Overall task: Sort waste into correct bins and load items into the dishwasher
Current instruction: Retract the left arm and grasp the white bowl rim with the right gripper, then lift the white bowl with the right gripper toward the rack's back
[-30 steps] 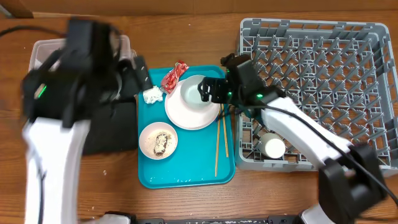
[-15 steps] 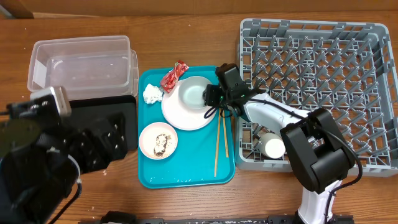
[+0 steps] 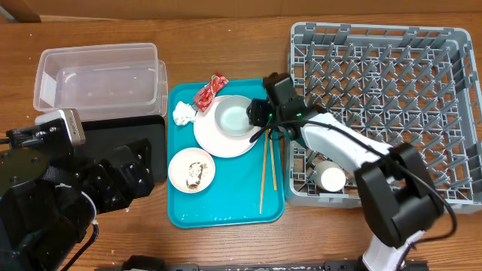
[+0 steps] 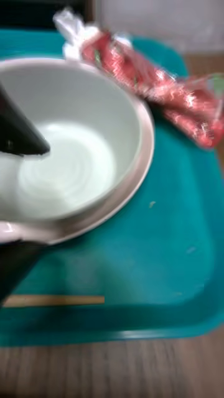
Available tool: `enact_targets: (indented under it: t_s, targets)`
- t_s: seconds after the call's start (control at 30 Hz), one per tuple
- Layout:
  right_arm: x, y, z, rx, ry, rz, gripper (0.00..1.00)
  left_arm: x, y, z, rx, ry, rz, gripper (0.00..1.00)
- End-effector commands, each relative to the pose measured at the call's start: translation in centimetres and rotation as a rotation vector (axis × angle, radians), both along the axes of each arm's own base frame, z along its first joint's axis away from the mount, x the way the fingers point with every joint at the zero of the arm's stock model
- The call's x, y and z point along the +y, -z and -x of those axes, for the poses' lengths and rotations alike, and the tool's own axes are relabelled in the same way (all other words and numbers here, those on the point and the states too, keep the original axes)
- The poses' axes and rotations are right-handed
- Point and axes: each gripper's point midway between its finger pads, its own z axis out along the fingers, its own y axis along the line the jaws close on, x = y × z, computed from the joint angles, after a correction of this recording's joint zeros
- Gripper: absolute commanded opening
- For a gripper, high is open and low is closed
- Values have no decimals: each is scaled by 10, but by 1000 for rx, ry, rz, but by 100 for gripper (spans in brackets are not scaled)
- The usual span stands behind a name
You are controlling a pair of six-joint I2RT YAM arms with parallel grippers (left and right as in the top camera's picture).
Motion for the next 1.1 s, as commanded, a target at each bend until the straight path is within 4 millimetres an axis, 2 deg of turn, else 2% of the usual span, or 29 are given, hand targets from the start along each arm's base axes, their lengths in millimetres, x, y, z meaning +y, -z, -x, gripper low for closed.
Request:
enact_targets:
  t_s: [0.0, 0.03, 0.07, 0.27, 0.33, 0.4, 0.47, 0.6, 0.8, 0.9, 1.07]
  targets:
    - [1, -20, -1, -29, 1, -14, 36, 0, -2, 0, -9, 4, -5, 100]
    - [0, -14, 1, -14, 5, 3, 38, 0, -2, 0, -9, 4, -5, 100]
    - [0, -5, 5, 2, 3, 20, 45, 0, -2, 0, -9, 4, -5, 100]
    - [2, 37, 14, 78, -12, 62, 44, 0, -2, 0, -9, 4, -5, 100]
    - [2, 39, 15, 83, -14, 62, 28, 0, -2, 0, -9, 4, -5, 100]
    - [4, 33, 12, 71, -14, 55, 18, 0, -2, 0, -9, 4, -5, 100]
    - [5, 21, 9, 54, -13, 46, 10, 0, -2, 0, -9, 4, -5, 100]
    - [-2, -12, 7, 12, 12, 61, 4, 0, -2, 0, -9, 4, -5, 100]
    - [-25, -68, 15, -84, 22, 134, 4, 0, -2, 0, -9, 4, -5, 100]
    - [-49, -109, 22, -170, 64, 188, 4, 0, -2, 0, -9, 4, -5, 100]
    - [-120, -177, 34, -330, 277, 343, 4, 0, -2, 0, -9, 4, -5, 100]
